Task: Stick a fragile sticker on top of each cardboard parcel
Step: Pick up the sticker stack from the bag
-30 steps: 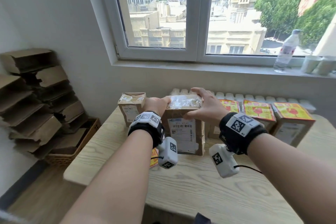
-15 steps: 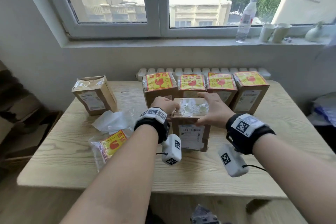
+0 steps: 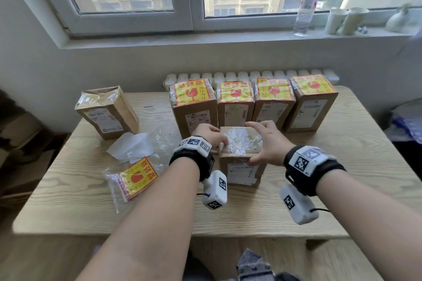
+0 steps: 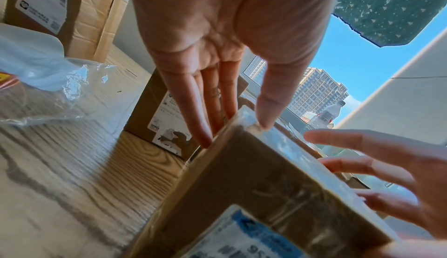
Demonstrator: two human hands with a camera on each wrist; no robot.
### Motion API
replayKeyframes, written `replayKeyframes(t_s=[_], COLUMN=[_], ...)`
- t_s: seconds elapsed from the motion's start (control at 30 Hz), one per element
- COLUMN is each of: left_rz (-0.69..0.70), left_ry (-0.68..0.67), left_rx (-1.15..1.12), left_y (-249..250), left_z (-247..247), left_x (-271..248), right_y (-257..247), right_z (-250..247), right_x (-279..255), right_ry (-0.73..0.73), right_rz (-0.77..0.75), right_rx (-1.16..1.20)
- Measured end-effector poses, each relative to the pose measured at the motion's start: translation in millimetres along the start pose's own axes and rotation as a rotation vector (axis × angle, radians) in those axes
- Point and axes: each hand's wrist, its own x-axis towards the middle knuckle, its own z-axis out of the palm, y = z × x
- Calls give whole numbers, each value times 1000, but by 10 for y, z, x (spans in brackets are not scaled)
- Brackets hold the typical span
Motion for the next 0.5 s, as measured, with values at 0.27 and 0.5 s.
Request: replayKeyframes(t_s=[0.27, 0.5], left_rz=[22, 25], left_ry=[-9, 96], left_rx=[48, 91], left_y=[-86, -349], left_z=[-74, -579], left_x=[-27, 44], right_y=[-188, -697], right_z=[14, 69], right_x=[50, 200], right_ry=[72, 240], right_rz=[-25, -185], right_rx=[-66, 84])
